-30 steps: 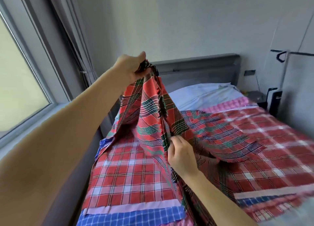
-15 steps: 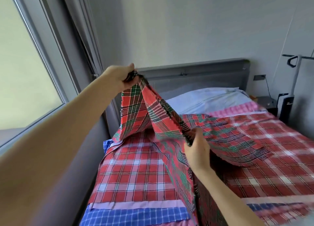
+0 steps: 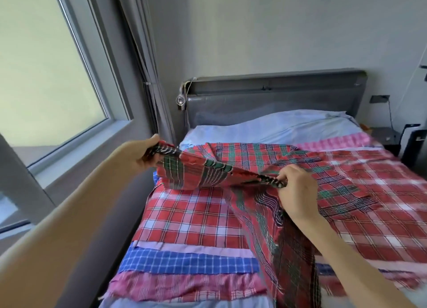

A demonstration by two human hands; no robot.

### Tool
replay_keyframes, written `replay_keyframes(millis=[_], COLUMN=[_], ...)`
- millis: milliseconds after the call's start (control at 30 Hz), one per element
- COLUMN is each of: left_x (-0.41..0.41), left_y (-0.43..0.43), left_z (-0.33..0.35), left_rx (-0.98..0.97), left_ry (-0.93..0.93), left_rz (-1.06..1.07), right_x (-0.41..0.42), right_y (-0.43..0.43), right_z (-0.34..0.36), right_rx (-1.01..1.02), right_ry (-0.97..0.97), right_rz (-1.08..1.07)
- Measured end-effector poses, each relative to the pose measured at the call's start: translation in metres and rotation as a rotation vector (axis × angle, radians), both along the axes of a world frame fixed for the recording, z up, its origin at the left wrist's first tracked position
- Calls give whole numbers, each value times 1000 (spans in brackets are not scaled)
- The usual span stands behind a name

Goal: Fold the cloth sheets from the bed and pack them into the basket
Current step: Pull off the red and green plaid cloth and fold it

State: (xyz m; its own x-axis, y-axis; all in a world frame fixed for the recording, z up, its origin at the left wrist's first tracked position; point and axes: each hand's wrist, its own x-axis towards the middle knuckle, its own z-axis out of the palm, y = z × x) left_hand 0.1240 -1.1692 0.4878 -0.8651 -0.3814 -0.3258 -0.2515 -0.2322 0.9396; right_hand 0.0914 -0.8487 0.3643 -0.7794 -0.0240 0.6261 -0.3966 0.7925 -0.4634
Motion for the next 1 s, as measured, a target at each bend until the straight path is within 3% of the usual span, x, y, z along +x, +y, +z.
replay_keyframes(millis=[100,200,267,333,400,467,500,533,600,667,833,1000], left_x=[24,50,67,75,89,104,108,109,102,91,64,39], left_y=[-24,-49,-55,-42,4,64,90,110,123,117,102,130], left_z=[-46,-94,-115,-121,-109,-96,-94,-99,-112,-116,-106,-73], left_rx=[65,-2,-294,-827,-1067,-994,-992,-1056,-1229,-1231,-1231,-1229], left_ry=[-79,-205,-342,-445,-187,129,185,215,268,283,426,503], left_rz=[88,232,316,346,281,-45,-209,-308,-249,-150,-316,-419], right_x=[22,40,47,53,59,62,62,62,60,58,60,73], right_y=[-10,-29,-44,-60,-76,-88,-92,-95,-97,-94,-77,-62], right_z=[-5,-10,-10,-5,2,14,20,26,33,36,23,-17], right_rx=[-20,-69,-70,-53,-25,-10,-8,-5,15,23,-54,-170], right_ry=[-74,-190,-250,-298,-336,-374,-388,-400,-421,-446,-454,-274], right_rz=[119,312,400,443,461,481,487,487,472,437,343,-71])
